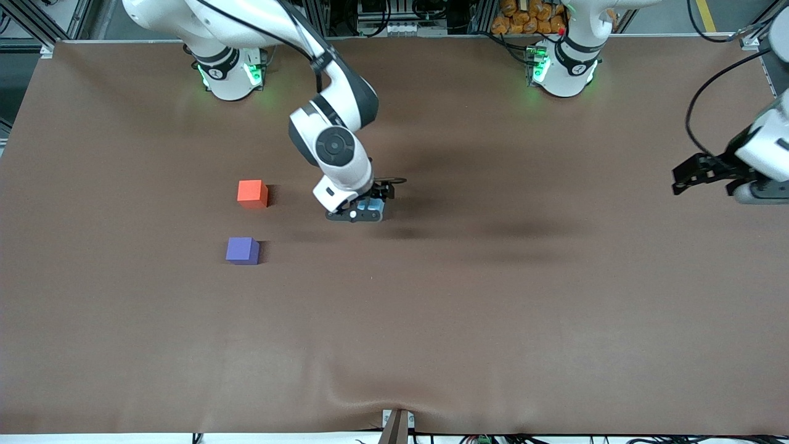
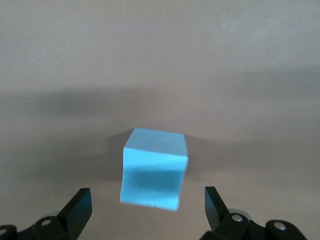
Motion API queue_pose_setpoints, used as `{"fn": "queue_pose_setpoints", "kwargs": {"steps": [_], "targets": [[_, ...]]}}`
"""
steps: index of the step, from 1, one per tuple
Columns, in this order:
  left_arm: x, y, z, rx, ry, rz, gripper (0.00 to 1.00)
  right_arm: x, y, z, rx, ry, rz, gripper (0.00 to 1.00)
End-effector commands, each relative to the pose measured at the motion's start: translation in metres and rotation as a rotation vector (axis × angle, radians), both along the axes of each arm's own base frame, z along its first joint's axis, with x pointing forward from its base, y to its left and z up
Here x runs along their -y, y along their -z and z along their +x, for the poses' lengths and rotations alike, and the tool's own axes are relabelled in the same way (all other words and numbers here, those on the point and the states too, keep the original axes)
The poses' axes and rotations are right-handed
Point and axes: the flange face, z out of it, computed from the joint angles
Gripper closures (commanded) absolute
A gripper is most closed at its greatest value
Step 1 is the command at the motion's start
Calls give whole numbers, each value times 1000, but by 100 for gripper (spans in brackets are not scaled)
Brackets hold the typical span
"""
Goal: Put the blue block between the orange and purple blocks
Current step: 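Grasp the blue block with the right gripper while the left gripper withdraws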
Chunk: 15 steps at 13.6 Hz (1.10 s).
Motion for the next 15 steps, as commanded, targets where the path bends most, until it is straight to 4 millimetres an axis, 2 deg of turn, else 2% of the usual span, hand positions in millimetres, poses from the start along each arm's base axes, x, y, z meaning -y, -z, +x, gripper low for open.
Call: {"fn": "queue_pose_setpoints", "kwargs": {"steps": [1, 2, 4, 5, 6, 7, 8, 9, 11, 12, 14, 15], "targets": [[19, -11, 14, 7, -1, -31, 0, -7, 21, -5, -2, 28, -18, 0], [23, -14, 16, 11, 5, -34, 0, -5, 24, -6, -2, 21, -29, 0], [18, -34, 12, 5, 12, -33, 0, -4, 25, -6, 7, 8, -41, 0], [23, -43, 10, 5, 19, -32, 0, -5, 25, -6, 8, 11, -41, 0], [34, -49, 6, -4, 30, -22, 0, -6, 28, -7, 10, 12, -41, 13], [43, -57, -1, -17, 43, -30, 0, -7, 28, -7, 15, 2, -43, 46], [45, -65, -7, -35, 43, -29, 0, -6, 28, -7, 10, 4, -49, 86], [45, -70, -11, -53, 42, -23, 0, -4, 27, -7, 4, 5, -54, 100], [51, -72, -13, -66, 53, -22, 0, 2, 15, -3, -24, 5, -74, 100], [53, -75, -15, -66, 55, -16, 0, 13, -7, 6, -24, 16, -71, 100], [55, -85, -15, -52, 52, -29, 0, 70, -46, 42, -51, 4, -69, 100], [64, -87, -17, -55, 58, -29, 0, 109, -63, 62, -63, -18, -55, 100]]}}
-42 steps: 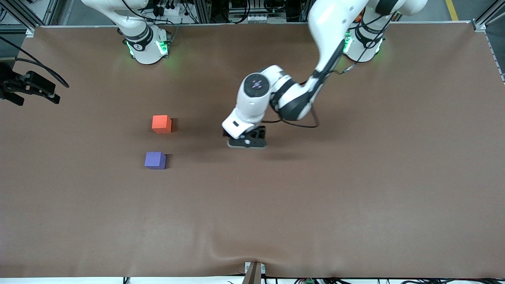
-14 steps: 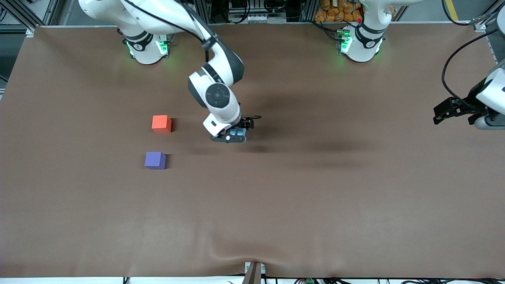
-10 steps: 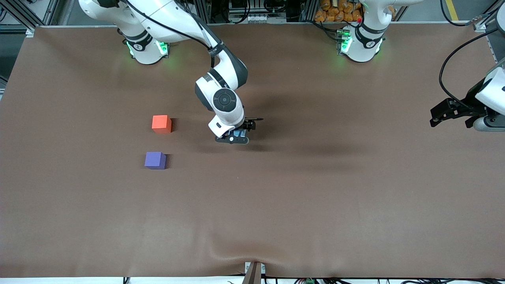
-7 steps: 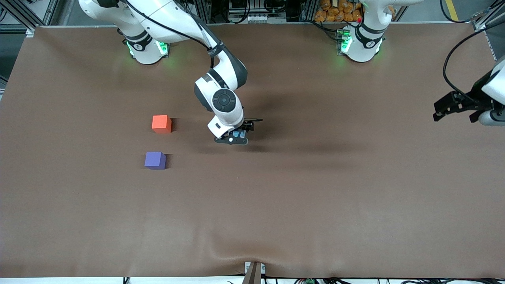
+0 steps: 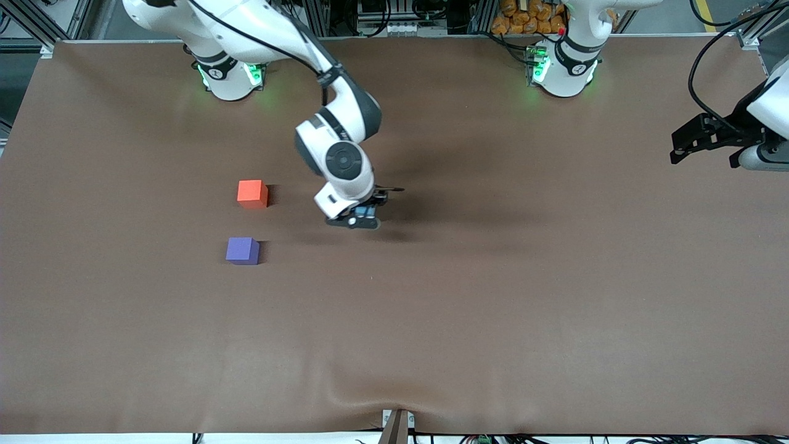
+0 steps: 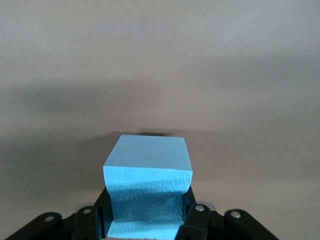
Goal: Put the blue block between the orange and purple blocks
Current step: 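Carry the blue block between the orange and purple blocks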
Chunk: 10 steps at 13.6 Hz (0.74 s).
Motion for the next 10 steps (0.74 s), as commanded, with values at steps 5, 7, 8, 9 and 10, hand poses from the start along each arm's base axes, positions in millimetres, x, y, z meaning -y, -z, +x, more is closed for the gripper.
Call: {"fn": "queue_pose_setpoints", "kwargs": {"steps": [5, 7, 8, 9, 10], "targets": [[10, -11, -4, -8, -7, -8, 0, 188, -63, 72, -24, -72, 64, 100], [11, -6, -3, -19, -11, -7, 0, 226, -53, 74, -33, -71, 44, 100], [11, -6, -3, -19, -9, -7, 0, 245, -45, 71, -48, -79, 41, 100], [11, -6, -2, -17, -9, -7, 0, 254, -43, 65, -46, -91, 46, 100], [11, -6, -2, -17, -8, -7, 0, 260, -39, 60, -40, -98, 50, 100]]}}
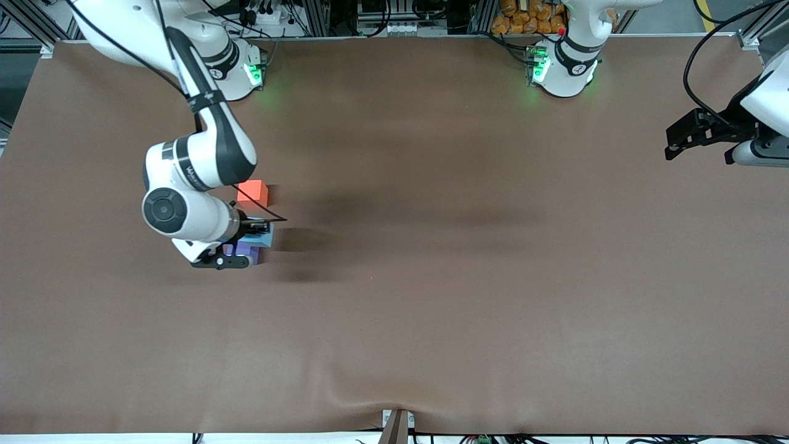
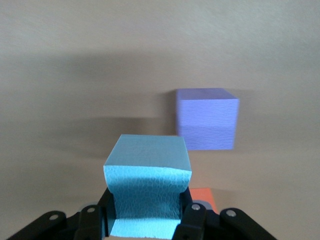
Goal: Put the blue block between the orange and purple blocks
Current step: 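Carry the blue block between the orange and purple blocks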
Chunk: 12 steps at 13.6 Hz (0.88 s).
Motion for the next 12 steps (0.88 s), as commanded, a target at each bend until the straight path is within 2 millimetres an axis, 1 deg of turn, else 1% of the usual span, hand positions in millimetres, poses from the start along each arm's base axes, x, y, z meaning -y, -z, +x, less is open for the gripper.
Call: {"fn": "queue_pose_setpoints", "kwargs": {"steps": [1, 3, 5, 8, 9, 10, 12], "targets": [[1, -3, -1, -8, -9, -8, 0, 24, 0, -23, 13, -31, 9, 100], [1, -3, -1, -8, -12, -8, 0, 45, 4, -23, 4, -59, 22, 100], [1, -2, 0, -8, -11, -8, 0, 63, 9, -29, -12, -69, 30, 100], [-1, -2, 4, 9, -15, -10, 0, 74, 10, -34, -19, -85, 39, 100], [-2, 3, 7, 0, -17, -11, 0, 77, 14, -37, -21, -88, 41, 100], [-1, 3, 7, 0, -14, -6, 0, 78, 20, -41, -9, -87, 40, 100], [0, 2, 9, 14, -17, -11, 0, 70, 30, -47, 8, -100, 40, 100]]}}
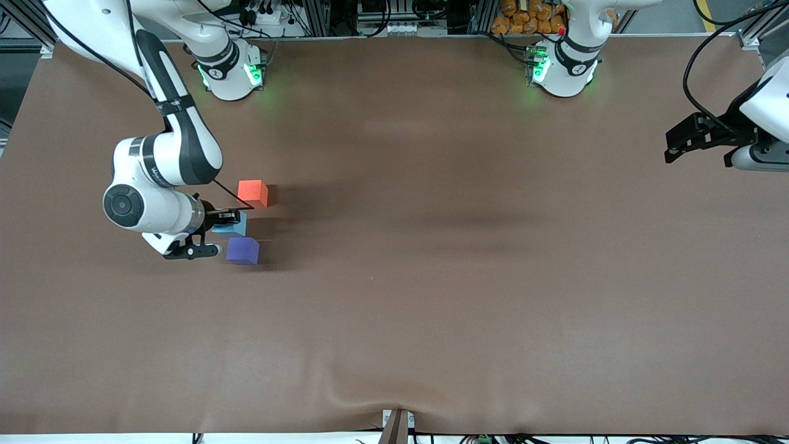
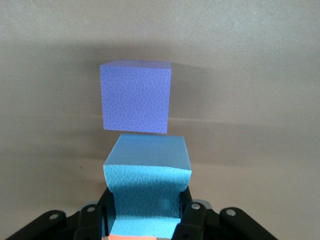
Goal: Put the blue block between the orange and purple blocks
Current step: 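Carry the blue block between the orange and purple blocks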
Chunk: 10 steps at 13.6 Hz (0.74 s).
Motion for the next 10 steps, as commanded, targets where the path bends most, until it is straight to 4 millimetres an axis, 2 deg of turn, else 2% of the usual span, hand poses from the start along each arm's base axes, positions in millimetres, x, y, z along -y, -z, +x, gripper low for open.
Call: {"fn": "queue_pose_setpoints", "kwargs": {"steps": [1, 4, 5, 7, 10], "targets": [[4, -5, 3, 15, -4, -7, 0, -4, 5, -20, 16, -33, 1, 100], [4, -4, 4, 14, -13, -9, 0, -6, 12, -27, 4, -38, -2, 100], [10, -1, 5, 8, -3, -9, 0, -10, 16, -29, 25, -41, 0, 100], [14, 7, 8, -6, 1, -8, 0, -16, 33, -39, 55, -49, -1, 100], [3, 5, 8, -2, -21, -6, 0, -21, 36, -41, 55, -52, -4, 100]]}}
